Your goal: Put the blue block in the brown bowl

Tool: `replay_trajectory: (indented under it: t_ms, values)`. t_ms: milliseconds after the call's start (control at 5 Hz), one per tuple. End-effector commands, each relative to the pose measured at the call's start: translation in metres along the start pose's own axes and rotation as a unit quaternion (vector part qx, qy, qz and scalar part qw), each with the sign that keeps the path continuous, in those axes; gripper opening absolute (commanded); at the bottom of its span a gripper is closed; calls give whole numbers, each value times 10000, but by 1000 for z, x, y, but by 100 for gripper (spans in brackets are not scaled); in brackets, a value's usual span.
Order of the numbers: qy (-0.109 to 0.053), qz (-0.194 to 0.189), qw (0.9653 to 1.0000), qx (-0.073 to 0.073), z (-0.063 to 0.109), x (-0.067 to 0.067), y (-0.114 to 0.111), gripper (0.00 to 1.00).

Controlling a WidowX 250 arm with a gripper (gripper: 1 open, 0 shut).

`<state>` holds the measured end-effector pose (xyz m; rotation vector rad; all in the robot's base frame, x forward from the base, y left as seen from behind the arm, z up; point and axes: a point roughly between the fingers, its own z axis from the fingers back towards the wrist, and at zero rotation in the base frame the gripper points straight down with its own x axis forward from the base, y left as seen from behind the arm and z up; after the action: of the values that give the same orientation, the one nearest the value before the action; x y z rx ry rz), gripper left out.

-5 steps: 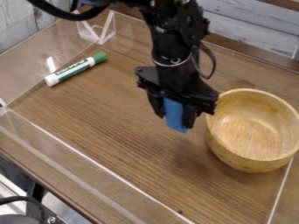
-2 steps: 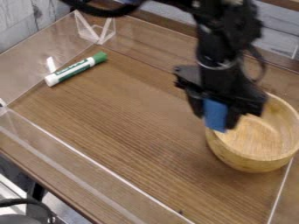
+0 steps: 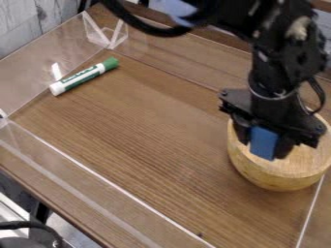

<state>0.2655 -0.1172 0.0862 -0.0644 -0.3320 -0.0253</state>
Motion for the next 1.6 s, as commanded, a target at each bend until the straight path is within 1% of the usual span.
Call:
replay_trajectory:
  t_ms: [0,200,1000,1400]
  values:
    - [-350,-28,9993,-141,7,16,-11,0]
    - [-391,-31,9991,-159,4,15,-12,0]
    - [-411,64,9990,-175,-6,8,-13,0]
    - [-449,121,9987,-220,-8,6,-14,0]
